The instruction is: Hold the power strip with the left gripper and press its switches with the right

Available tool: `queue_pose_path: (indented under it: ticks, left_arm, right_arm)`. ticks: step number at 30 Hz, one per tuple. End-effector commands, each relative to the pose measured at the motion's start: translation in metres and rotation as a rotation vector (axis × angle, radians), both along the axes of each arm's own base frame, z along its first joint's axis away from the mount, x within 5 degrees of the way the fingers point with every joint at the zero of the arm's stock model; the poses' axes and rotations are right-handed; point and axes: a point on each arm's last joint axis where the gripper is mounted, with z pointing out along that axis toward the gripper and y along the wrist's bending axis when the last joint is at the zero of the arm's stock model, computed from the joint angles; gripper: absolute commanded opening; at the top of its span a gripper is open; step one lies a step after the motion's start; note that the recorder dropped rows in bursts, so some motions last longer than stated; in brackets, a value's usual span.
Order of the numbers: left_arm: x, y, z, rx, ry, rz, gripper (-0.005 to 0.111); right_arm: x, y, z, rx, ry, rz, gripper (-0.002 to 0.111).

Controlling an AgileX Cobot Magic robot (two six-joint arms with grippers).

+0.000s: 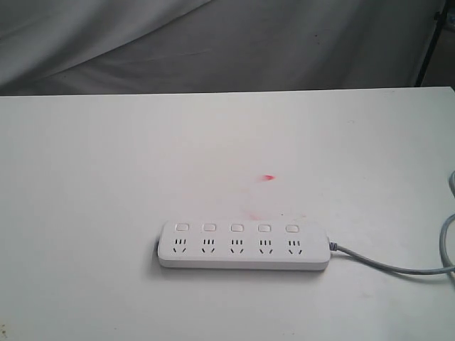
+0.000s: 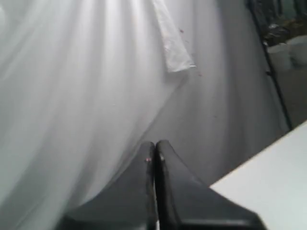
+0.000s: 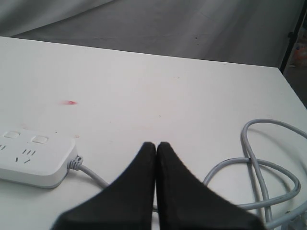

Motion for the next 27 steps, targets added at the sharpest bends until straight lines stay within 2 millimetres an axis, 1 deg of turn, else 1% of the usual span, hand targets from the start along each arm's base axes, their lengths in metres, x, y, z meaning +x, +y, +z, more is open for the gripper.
queue_pose_path:
  ticks: [1, 4, 5, 6, 8, 11, 12, 13, 16, 19, 23, 27]
  left_arm:
    - [-0.041, 0.032, 0.001, -0.157, -0.103, 0.213, 0.0]
    - [-0.062, 0.042, -0.003, -0.177, -0.168, 0.3, 0.0]
    - [-0.074, 0.046, -0.007, -0.181, -0.204, 0.349, 0.0]
    - [-0.08, 0.048, -0.009, -0.182, -0.222, 0.37, 0.0]
    - [-0.1, 0.051, -0.02, -0.199, -0.281, 0.416, 0.0]
    - [-0.12, 0.052, -0.037, -0.241, -0.336, 0.441, 0.0]
    - [-0.125, 0.054, -0.046, -0.272, -0.35, 0.463, 0.0]
    - [-0.129, 0.056, -0.051, -0.295, -0.363, 0.477, 0.0]
    - [-0.135, 0.059, -0.074, -0.343, -0.37, 0.51, 0.0]
    - [-0.137, 0.06, -0.086, -0.345, -0.372, 0.519, 0.0]
    - [-0.142, 0.059, -0.097, -0.353, -0.389, 0.518, 0.0]
    - [-0.142, 0.06, -0.097, -0.356, -0.389, 0.522, 0.0]
  right_arm:
    - [0.0, 0.0, -0.001, -0.007, -0.003, 0.007, 0.0]
    - [0.0, 0.0, -0.001, -0.007, -0.003, 0.007, 0.0]
    - [0.0, 0.0, -0.001, -0.007, -0.003, 0.007, 0.0]
    - [0.0, 0.0, -0.001, -0.007, -0.003, 0.007, 0.0]
    - [0.0, 0.0, -0.001, -0.005, -0.003, 0.006, 0.0]
    - [0.0, 0.0, -0.001, -0.005, -0.003, 0.006, 0.0]
    - [0.0, 0.0, -0.001, -0.005, -0.003, 0.006, 0.0]
    - [0.0, 0.0, -0.001, -0.005, -0.003, 0.006, 0.0]
    - [0.0, 0.0, -0.001, -0.005, -0.003, 0.006, 0.0]
    - [0.0, 0.0, -0.001, -0.005, -0.003, 0.006, 0.0]
    - [0.0, 0.0, -0.001, -0.005, -0.003, 0.006, 0.0]
    - [0.0, 0.0, -0.001, -0.005, -0.003, 0.006, 0.0]
